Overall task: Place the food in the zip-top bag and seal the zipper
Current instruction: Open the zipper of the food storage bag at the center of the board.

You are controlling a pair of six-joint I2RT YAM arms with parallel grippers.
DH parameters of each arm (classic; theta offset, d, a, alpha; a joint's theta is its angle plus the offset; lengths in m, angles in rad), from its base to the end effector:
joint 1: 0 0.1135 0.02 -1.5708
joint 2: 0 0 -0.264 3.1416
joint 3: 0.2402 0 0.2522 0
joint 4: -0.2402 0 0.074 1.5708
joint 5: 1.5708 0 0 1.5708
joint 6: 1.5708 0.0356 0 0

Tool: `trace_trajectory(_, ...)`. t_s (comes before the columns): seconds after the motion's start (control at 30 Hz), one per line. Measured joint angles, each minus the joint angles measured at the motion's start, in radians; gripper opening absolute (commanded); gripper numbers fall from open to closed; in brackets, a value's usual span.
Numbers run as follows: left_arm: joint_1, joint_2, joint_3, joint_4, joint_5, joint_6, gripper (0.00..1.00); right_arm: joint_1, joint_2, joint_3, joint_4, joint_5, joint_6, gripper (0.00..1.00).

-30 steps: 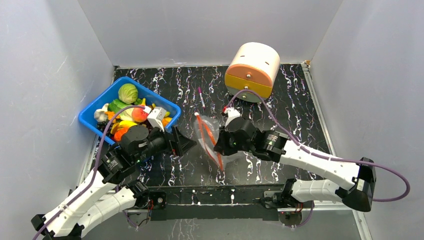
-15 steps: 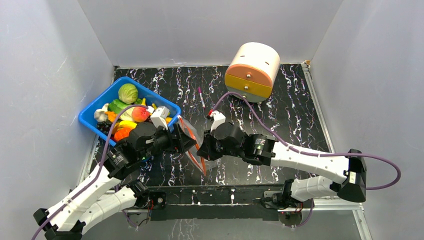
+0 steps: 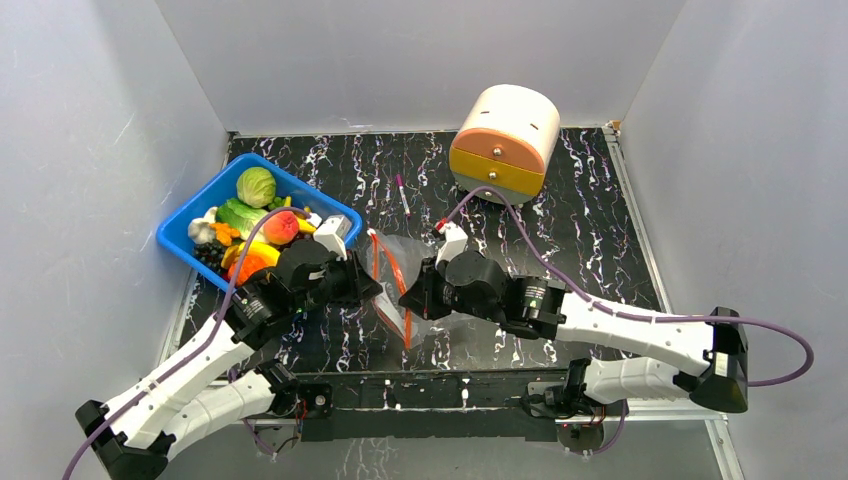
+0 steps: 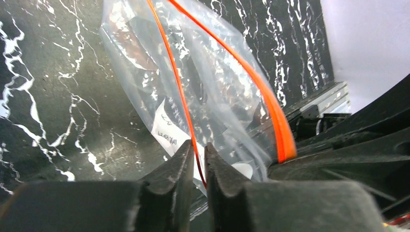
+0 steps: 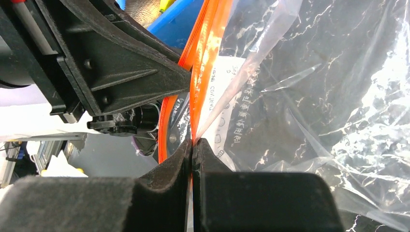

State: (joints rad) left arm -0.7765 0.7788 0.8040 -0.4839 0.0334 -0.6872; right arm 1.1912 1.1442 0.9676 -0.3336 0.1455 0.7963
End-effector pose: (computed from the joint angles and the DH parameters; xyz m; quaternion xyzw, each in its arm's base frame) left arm 0.1231 -0.1226 0.3166 0.0467 0.8480 -0.3632 0.3831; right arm 0.1003 0.2375 0.3165 -0.1327 0.8509 0.3886 0.3278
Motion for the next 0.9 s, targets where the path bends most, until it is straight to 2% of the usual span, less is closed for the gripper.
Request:
trace_trajectory(0.03, 0.000, 0.000, 0.000, -0.001, -0.001, 0.001, 0.00, 0.000, -0.006, -0.003, 0.001, 0.006, 0.000, 0.00)
trace_trajectory(0.3, 0.000, -0.005, -0.003, -0.019, -0.016, 0.019, 0.00, 0.000, -0.022, -0.030, 0.010, 0.024, 0.003, 0.00)
trace_trajectory(0.33, 0.000, -0.009, -0.003, -0.023, -0.021, 0.022, 0.00, 0.000, -0.022, -0.031, 0.002, 0.027, 0.004, 0.03)
trace_trajectory(0.53, 0.000, -0.043, -0.003, -0.025, -0.034, 0.053, 0.00, 0.000, -0.020, -0.031, -0.044, 0.061, 0.045, 0.37)
trace_trajectory(0.6, 0.000, -0.052, -0.003, -0.018, -0.033, 0.072, 0.00, 0.000, -0.001, -0.017, -0.078, 0.071, 0.071, 0.44)
trace_trajectory(0.77, 0.000, -0.080, -0.003, -0.006, -0.033, 0.116, 0.00, 0.000, 0.128, 0.129, -0.169, 0.098, 0.101, 0.48)
trace_trajectory(0.9, 0.000, -0.094, -0.003, -0.001, -0.033, 0.130, 0.00, 0.000, 0.195, 0.243, -0.199, 0.151, 0.102, 0.45)
